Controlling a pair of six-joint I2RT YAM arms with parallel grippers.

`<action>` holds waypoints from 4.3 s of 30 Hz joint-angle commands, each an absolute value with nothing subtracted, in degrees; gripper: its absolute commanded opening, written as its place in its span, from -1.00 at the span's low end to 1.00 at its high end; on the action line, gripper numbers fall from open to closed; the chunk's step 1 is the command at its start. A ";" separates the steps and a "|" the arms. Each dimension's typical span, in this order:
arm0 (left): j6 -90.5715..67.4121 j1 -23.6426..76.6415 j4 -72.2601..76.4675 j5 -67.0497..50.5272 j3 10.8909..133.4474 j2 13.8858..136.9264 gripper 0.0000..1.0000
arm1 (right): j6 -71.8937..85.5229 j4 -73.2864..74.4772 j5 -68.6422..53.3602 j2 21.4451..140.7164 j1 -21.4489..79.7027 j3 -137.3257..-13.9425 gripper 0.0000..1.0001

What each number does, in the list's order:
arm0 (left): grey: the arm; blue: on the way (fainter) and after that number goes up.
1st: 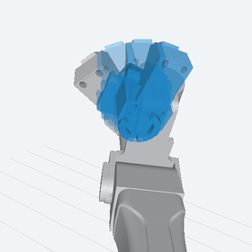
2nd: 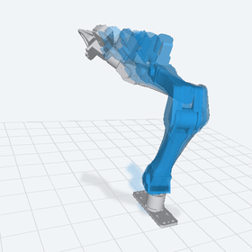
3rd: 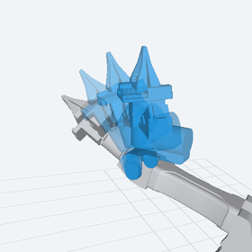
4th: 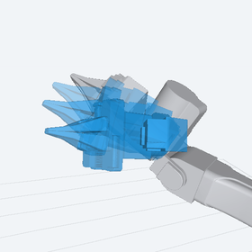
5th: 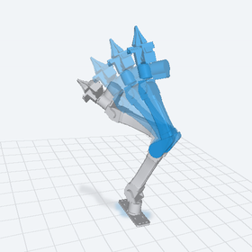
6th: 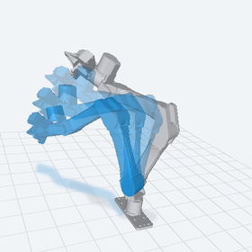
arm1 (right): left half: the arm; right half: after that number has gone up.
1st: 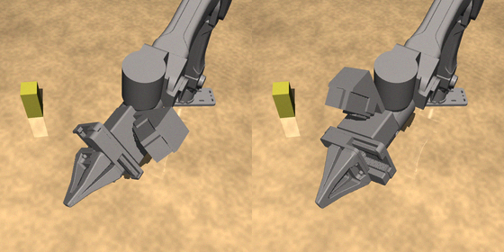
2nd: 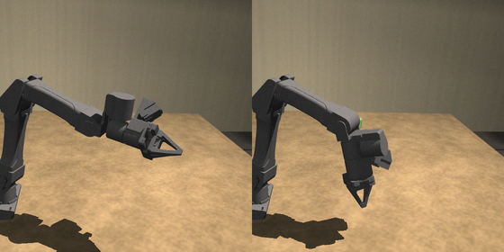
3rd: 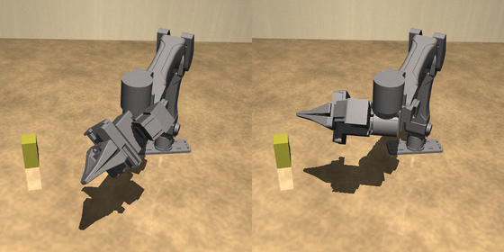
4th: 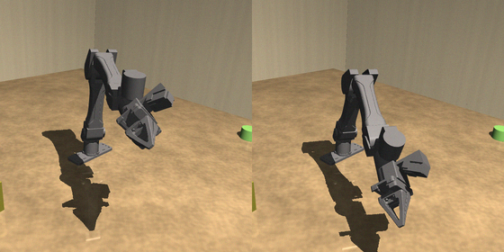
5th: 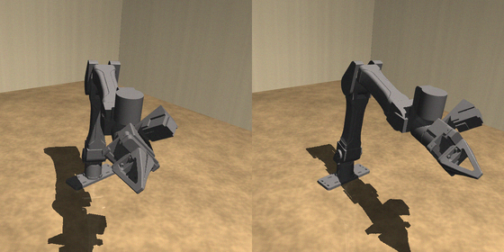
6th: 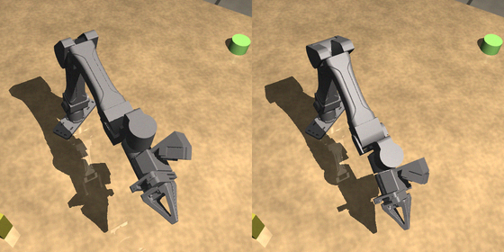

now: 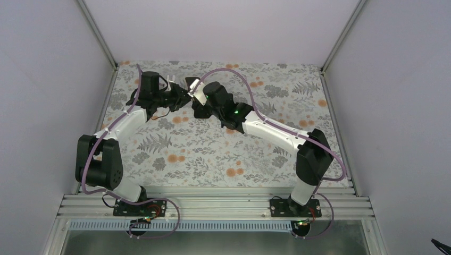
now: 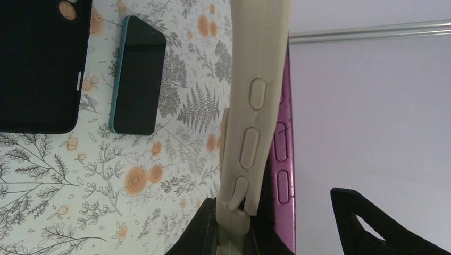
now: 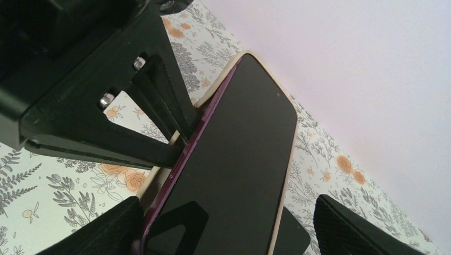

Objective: Take the phone out of the phone case
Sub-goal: Remove the phone case from the phone, then place the phone case at the center of the board.

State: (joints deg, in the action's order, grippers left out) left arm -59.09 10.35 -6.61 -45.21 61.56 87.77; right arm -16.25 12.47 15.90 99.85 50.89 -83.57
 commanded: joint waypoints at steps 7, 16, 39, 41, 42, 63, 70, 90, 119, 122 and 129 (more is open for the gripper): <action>-60.64 10.11 -2.20 -49.36 61.68 86.44 -0.95 | -23.39 1.00 27.83 100.64 50.44 -78.88 0.40; -60.38 10.25 -2.36 -49.75 61.73 86.57 -0.95 | -29.49 -7.71 32.46 99.77 50.45 -74.75 0.09; -57.95 10.12 -4.77 -46.71 60.67 86.57 -0.95 | -30.19 -5.34 32.78 97.29 47.17 -80.11 -0.93; -57.64 10.16 -4.93 -46.44 60.40 86.73 -0.95 | -29.44 -4.76 32.26 96.69 46.47 -80.77 -0.92; -57.47 10.11 -5.09 -46.22 60.42 86.72 -0.95 | -29.09 -4.46 31.99 96.51 46.13 -81.04 -0.92; -55.56 10.12 -6.11 -44.03 58.31 85.97 -0.95 | -23.02 1.21 27.24 91.78 38.87 -85.68 -0.92; -54.96 10.17 -6.39 -43.77 57.83 85.31 -0.95 | -23.01 0.95 27.04 91.77 36.02 -85.69 -0.92; -42.22 9.73 -8.99 -41.55 60.56 85.10 -0.95 | -21.48 2.79 23.33 88.51 31.11 -84.30 -0.92; 4.75 -1.05 -38.28 -39.83 81.88 113.22 -0.95 | -18.15 8.52 19.59 80.89 30.33 -81.04 -0.92; 5.00 -1.06 -39.00 -38.15 83.91 115.65 -0.95 | -18.12 8.68 19.52 81.20 30.27 -81.01 -0.92; 4.52 -1.05 -38.62 -34.48 86.23 119.40 -0.95 | -18.11 8.83 19.51 81.38 30.07 -80.79 -0.92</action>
State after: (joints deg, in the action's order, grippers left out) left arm 3.70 -0.91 -38.50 -37.04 83.90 117.69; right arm -19.38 11.70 19.75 81.43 30.61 -80.18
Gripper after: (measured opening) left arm 0.085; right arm 0.049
